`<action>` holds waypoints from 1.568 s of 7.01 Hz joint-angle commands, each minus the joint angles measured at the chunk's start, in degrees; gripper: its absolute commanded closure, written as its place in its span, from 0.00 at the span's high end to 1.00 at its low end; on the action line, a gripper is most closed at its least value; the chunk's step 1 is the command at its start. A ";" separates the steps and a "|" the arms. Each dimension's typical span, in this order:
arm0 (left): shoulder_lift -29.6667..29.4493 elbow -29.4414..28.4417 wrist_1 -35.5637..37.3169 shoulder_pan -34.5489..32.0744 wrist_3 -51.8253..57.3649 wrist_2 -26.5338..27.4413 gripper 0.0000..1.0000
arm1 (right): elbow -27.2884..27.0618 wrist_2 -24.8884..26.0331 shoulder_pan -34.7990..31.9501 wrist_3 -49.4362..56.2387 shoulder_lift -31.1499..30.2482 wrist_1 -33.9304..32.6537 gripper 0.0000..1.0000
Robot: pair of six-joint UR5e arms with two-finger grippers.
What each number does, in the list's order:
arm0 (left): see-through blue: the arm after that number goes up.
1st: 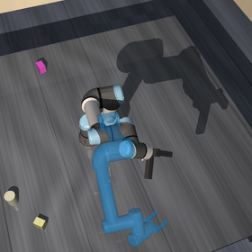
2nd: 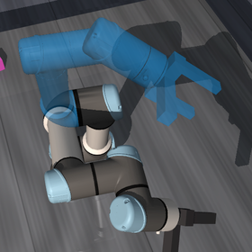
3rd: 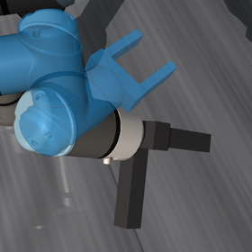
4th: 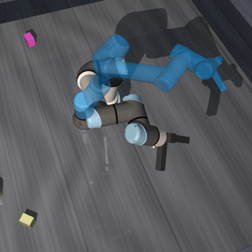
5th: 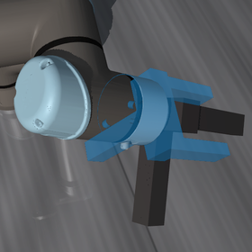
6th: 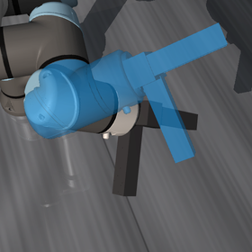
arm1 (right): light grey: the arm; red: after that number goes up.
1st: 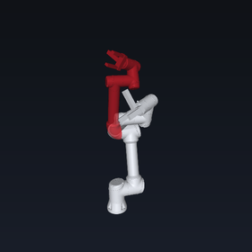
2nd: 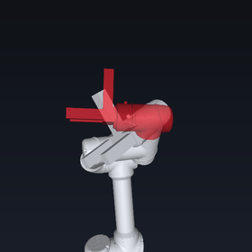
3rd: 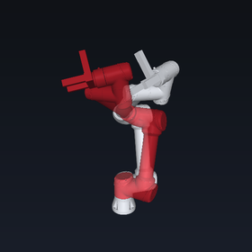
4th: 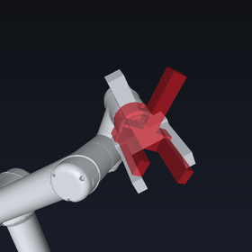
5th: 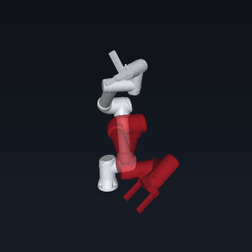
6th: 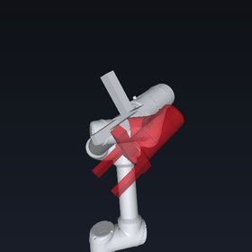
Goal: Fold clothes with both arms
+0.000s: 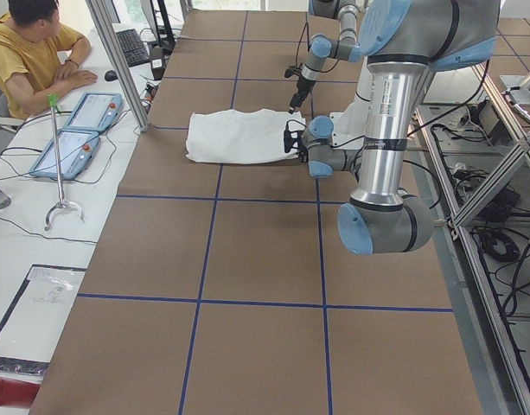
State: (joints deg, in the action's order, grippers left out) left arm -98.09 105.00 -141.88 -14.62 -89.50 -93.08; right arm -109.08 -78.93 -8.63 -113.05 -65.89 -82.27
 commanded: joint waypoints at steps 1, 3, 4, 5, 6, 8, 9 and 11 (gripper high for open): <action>0.01 0.12 -0.07 -0.06 0.12 0.00 0.00 | 2.01 0.62 1.24 -3.21 2.24 -3.66 0.98; 0.01 0.21 -0.07 0.03 0.12 0.00 0.00 | 3.08 0.62 1.60 -4.89 5.50 -7.54 0.98; 0.01 0.21 -0.07 -0.06 0.12 0.00 0.00 | 3.34 0.71 1.68 -4.89 5.42 -7.55 0.97; 0.01 0.21 -0.07 -0.06 0.21 0.00 0.00 | 3.60 0.71 1.68 -4.89 5.42 -7.55 0.97; 0.01 0.30 -0.07 0.03 0.12 0.00 0.00 | 3.61 0.62 1.68 -4.98 5.51 -7.55 0.97; 0.01 0.30 -0.07 -0.06 0.12 0.09 0.00 | 4.92 0.71 1.68 -5.24 6.03 -7.55 0.97; 0.01 0.30 -0.15 -0.06 0.21 0.09 0.00 | 5.19 0.71 1.68 -5.33 6.03 -7.55 0.96; 0.01 0.30 -0.07 0.03 0.12 0.09 0.00 | 5.36 0.71 1.68 -5.33 6.04 -7.55 0.90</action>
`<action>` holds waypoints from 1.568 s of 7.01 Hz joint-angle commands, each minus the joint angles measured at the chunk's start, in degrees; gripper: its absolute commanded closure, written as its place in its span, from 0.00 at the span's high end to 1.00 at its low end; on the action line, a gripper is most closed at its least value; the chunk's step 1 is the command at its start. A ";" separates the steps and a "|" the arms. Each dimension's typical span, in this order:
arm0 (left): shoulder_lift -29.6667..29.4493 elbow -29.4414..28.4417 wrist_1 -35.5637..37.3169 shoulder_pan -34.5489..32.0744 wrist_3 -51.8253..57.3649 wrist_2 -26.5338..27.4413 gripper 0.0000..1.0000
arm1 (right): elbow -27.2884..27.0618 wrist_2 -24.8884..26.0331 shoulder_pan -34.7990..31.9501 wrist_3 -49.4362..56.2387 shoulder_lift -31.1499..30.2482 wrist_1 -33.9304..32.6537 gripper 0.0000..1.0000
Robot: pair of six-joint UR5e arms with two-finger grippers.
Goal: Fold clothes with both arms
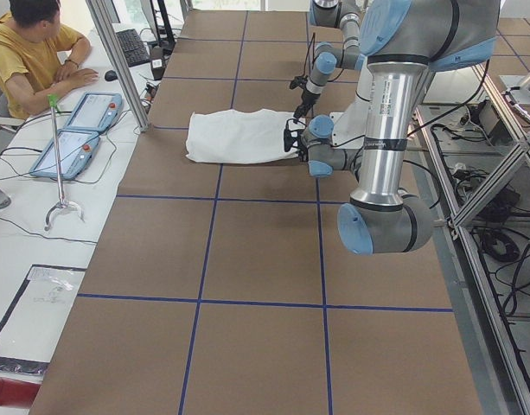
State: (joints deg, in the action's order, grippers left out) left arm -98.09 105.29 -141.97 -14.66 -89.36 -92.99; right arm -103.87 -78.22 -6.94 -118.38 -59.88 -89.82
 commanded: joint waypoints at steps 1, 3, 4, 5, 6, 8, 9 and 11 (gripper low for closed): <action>0.09 0.00 0.02 -0.01 -0.02 0.00 0.00 | 0.24 0.00 0.09 -0.01 0.11 0.00 0.87; 0.09 0.00 -0.07 -0.02 -0.02 0.00 0.00 | 0.68 0.09 0.09 -0.19 1.07 0.00 0.72; 0.09 0.00 -0.07 -0.02 -0.02 0.00 0.00 | 1.90 0.09 0.09 -1.32 2.04 0.00 0.58; 0.09 0.00 -0.07 -0.02 0.06 0.00 0.00 | 2.26 0.00 0.09 -2.11 2.57 0.00 0.40; 0.09 0.00 -0.07 -0.02 -0.02 0.00 0.00 | 2.35 0.09 0.09 -2.38 2.58 0.00 0.12; 0.00 0.18 -0.07 -0.02 0.06 0.00 0.00 | 2.26 0.79 -0.09 -3.27 3.01 0.00 0.00; 0.00 0.44 0.02 -0.02 0.15 0.00 0.00 | 1.65 0.79 -0.52 -3.27 3.01 0.00 0.00; 0.09 0.88 0.02 -0.10 0.42 -0.26 0.00 | -1.50 0.62 -1.14 -2.48 2.75 -2.97 0.00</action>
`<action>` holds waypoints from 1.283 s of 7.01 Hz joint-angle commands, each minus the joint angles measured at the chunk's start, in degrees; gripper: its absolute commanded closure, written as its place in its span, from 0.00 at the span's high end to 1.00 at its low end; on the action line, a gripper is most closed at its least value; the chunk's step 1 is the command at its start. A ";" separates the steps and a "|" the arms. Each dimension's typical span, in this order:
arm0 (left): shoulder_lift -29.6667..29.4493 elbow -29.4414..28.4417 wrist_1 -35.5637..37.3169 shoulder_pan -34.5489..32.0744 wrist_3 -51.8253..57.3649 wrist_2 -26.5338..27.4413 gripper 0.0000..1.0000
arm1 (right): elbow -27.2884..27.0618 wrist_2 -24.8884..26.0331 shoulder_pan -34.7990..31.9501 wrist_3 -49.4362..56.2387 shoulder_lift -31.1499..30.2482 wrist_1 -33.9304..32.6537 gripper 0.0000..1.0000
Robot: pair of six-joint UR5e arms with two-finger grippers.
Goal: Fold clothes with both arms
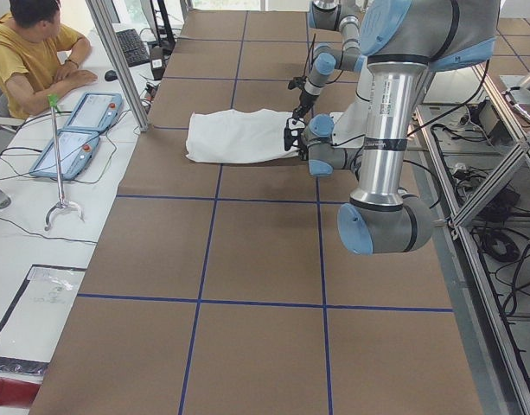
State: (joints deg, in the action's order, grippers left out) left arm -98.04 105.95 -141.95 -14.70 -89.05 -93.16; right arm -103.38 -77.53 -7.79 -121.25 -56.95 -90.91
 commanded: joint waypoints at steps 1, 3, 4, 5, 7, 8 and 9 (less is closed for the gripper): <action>0.04 0.22 0.01 -0.06 0.10 -0.09 0.00 | -2.43 -0.07 -0.30 0.40 -0.01 -2.42 0.00; 0.12 2.75 0.36 -0.50 0.71 -1.05 0.00 | -4.87 -0.33 -0.82 0.66 -0.53 -3.47 0.00; 0.21 8.34 4.80 -1.37 1.50 -4.45 0.00 | -10.21 -0.51 -0.83 0.93 -0.53 -9.57 0.00; 0.04 16.40 12.94 -1.38 1.59 -6.66 0.00 | -16.87 -0.51 -0.83 1.02 -0.71 -16.16 0.00; -0.14 29.87 24.84 -1.29 1.59 -10.62 0.00 | -31.71 -0.60 2.41 0.93 0.08 -31.09 0.00; -0.14 32.62 26.97 -1.38 1.59 -10.98 0.00 | -35.27 -0.69 2.60 1.02 1.91 -35.34 0.00; -0.14 31.69 27.51 -2.08 1.59 -10.99 0.00 | -32.52 -0.43 2.52 2.41 4.10 -35.21 0.00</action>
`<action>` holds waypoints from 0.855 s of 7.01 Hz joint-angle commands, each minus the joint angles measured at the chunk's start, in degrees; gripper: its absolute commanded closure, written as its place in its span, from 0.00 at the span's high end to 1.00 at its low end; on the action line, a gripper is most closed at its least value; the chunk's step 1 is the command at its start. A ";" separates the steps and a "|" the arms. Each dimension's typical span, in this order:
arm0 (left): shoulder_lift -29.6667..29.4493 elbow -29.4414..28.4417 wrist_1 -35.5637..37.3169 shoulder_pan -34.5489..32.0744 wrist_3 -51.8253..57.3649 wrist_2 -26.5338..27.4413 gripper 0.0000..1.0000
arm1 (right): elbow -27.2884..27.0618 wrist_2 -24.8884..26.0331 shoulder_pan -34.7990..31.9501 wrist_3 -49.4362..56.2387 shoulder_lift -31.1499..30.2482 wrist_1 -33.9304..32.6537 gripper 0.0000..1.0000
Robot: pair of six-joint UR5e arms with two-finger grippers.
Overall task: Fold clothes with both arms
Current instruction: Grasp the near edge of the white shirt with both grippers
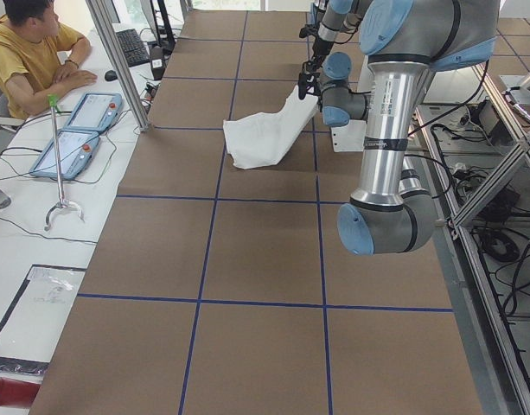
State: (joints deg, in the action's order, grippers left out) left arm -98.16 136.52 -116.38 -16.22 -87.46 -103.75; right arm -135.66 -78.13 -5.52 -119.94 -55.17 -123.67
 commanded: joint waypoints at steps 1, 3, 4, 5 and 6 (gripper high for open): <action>-0.18 -1.49 1.94 -2.65 0.09 -0.40 0.00 | 4.83 1.30 -0.45 5.46 4.70 -1.93 0.00; -1.06 -6.42 2.03 -7.05 2.53 -0.23 0.00 | 14.67 2.10 -6.58 11.45 5.68 9.71 0.00; -1.85 -9.92 2.29 -9.76 5.69 -0.14 0.00 | 18.38 1.75 -10.09 14.96 5.78 14.46 0.00; -4.12 -15.00 2.29 -12.92 7.81 -0.05 0.00 | 22.85 1.57 -12.74 17.87 6.39 18.60 0.00; -6.40 -20.62 2.21 -14.87 9.92 0.21 0.00 | 29.95 1.49 -14.68 18.94 9.00 22.82 0.00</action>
State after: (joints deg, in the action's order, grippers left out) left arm -102.03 122.20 -114.14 -28.26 -80.20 -103.78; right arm -113.30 -76.49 -17.31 -103.31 -48.43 -106.23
